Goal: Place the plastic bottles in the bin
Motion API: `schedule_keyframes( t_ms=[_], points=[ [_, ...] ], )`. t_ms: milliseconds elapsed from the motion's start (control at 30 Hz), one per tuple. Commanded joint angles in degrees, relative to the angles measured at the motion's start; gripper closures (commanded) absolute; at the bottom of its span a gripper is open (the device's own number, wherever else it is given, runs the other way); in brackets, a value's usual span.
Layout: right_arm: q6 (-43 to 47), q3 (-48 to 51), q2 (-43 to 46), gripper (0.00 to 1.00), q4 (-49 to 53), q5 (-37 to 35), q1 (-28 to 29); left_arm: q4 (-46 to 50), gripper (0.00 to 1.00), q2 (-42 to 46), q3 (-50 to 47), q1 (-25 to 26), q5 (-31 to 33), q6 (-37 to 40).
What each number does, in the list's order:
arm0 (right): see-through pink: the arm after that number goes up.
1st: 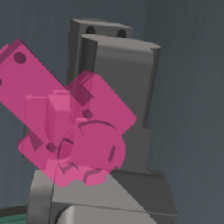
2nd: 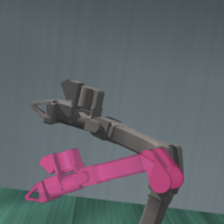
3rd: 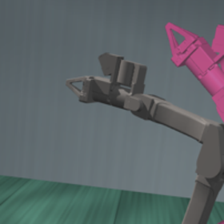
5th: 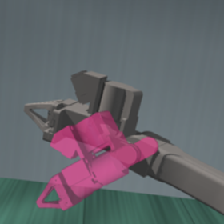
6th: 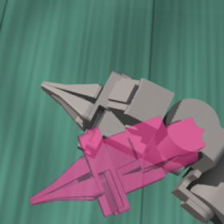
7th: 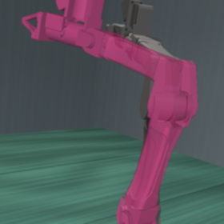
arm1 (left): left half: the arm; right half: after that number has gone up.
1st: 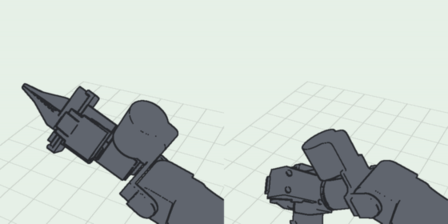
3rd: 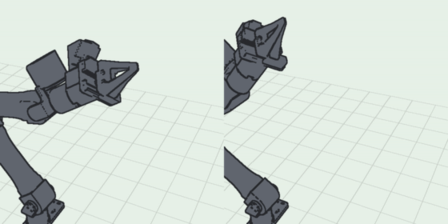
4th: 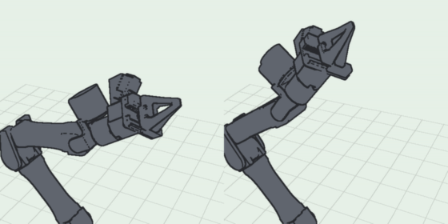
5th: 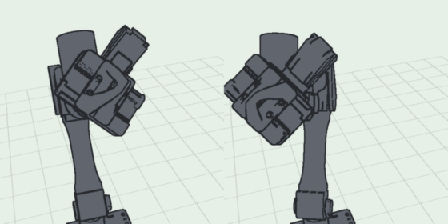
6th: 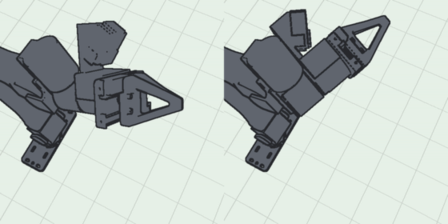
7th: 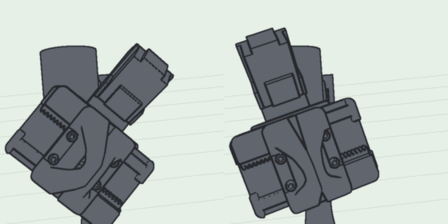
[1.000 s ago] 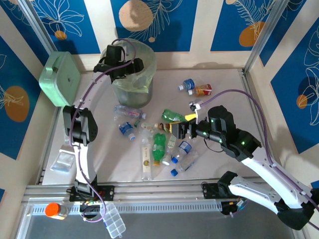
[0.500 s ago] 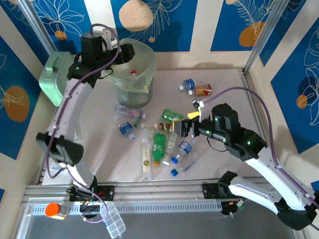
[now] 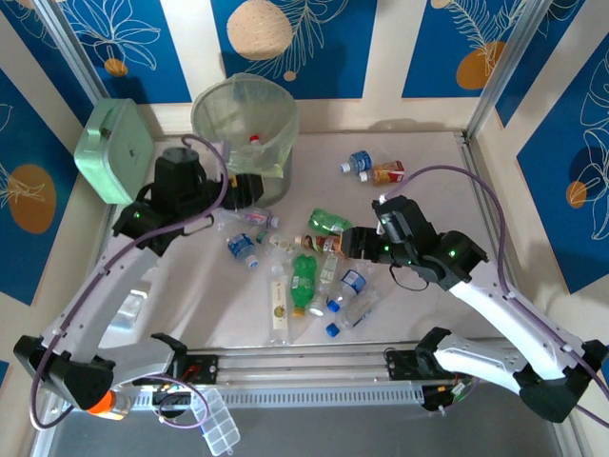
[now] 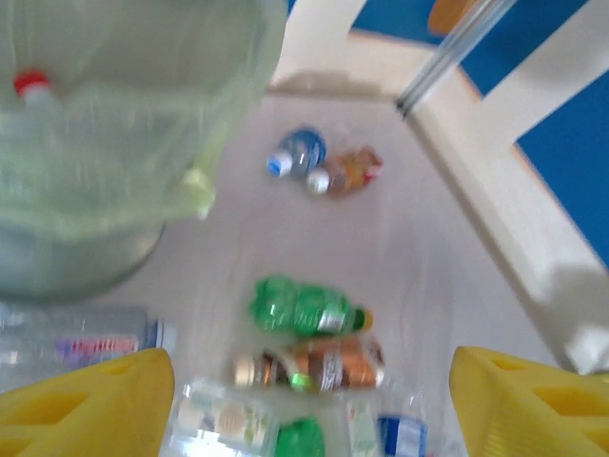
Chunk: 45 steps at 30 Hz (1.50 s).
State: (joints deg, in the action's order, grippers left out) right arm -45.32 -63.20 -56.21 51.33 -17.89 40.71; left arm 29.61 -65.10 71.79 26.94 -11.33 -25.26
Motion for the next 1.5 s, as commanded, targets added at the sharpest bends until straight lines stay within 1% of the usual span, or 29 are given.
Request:
schedule_keyframes(
  t_ms=[0,67,167,300,433,567,700,900,1033,1233,1467],
  points=[
    [-18.65,2.26,-0.13,0.31,9.67,-1.38,-1.20,-0.50,0.23,3.84,-6.67,0.75,-1.66,-0.53],
    [-24.33,4.50,-0.20,0.32,11.90,1.25,-2.03,-0.02,0.23,4.62,-9.93,0.88,-1.73,0.47],
    [-28.59,8.36,0.27,0.33,12.23,5.04,-1.61,0.39,0.23,5.30,-11.85,1.59,-1.32,2.49],
    [-31.20,12.12,-0.14,0.33,14.96,8.44,-2.05,-2.43,0.23,7.11,-15.50,2.07,-0.13,4.18],
    [-33.81,16.03,1.43,0.33,14.00,9.63,-1.66,-3.50,0.22,6.87,-17.11,2.15,-0.65,5.07],
    [-34.41,18.73,1.05,0.28,10.34,11.72,-3.20,-3.58,0.22,6.91,-17.11,2.15,-2.03,5.57],
    [-34.75,20.69,-0.76,0.26,7.16,12.50,-4.07,-3.89,0.22,7.77,-17.45,2.11,-1.42,5.78],
    [-33.89,24.34,-2.83,0.21,-0.11,16.21,-6.93,-4.03,0.22,7.36,-17.49,2.13,-2.73,5.48],
    [-34.31,25.92,-4.13,0.21,-2.45,15.99,-7.22,-4.01,0.22,7.62,-17.66,2.12,-2.44,5.48],
    [-31.96,27.23,-7.20,0.22,-5.34,16.95,-8.35,-4.25,0.22,7.20,-17.91,2.15,-3.43,4.95],
    [-32.20,29.52,-6.90,0.26,-5.34,15.09,-9.33,-4.26,0.22,7.20,-18.09,2.15,-2.91,4.82]
  ],
)
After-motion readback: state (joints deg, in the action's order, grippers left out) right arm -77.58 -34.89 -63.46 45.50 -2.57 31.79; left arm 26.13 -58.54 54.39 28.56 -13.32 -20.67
